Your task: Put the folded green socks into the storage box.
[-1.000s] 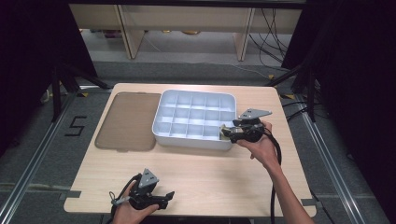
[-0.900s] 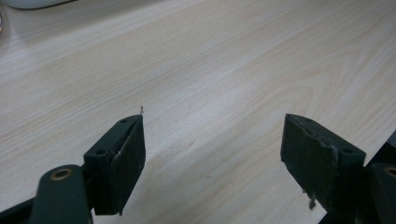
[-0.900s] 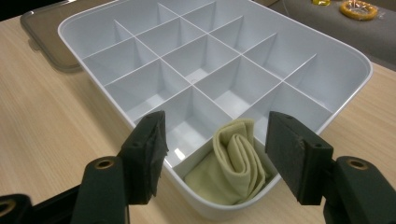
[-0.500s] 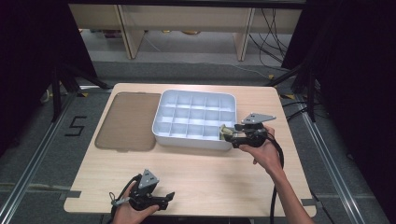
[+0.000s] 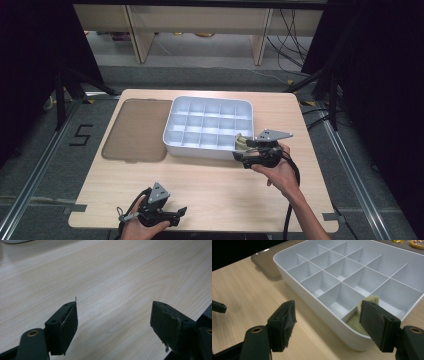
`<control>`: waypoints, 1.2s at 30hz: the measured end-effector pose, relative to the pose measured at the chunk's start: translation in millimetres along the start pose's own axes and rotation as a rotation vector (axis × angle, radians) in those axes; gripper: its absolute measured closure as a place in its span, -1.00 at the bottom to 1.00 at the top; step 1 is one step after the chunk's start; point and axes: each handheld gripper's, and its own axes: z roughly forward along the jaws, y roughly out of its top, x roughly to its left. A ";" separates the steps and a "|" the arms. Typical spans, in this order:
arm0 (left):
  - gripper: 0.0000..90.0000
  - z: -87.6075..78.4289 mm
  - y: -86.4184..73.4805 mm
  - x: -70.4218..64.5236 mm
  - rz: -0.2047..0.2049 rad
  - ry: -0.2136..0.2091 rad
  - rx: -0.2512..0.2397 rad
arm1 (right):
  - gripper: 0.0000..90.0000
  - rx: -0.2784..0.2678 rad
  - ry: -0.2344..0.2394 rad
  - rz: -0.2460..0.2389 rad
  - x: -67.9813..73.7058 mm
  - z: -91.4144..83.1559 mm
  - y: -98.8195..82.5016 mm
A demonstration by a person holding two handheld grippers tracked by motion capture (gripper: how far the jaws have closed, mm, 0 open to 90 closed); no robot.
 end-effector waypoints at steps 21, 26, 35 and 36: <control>-0.52 1.5 -0.5 -2.5 -0.052 -0.004 -0.046 | -0.38 0.008 0.012 0.056 15.1 -13.1 -21.6; -0.52 -0.3 -0.7 -2.3 -0.024 -0.004 -0.030 | -0.42 -0.008 0.001 0.043 17.1 -16.2 -31.8; -0.52 -2.1 -4.8 -4.8 -0.057 0.004 -0.047 | -0.46 -0.004 0.029 0.083 27.1 -17.7 -54.1; -0.52 -2.2 -4.9 -5.6 -0.059 0.002 -0.051 | -0.47 0.008 0.026 0.092 30.7 -17.9 -57.4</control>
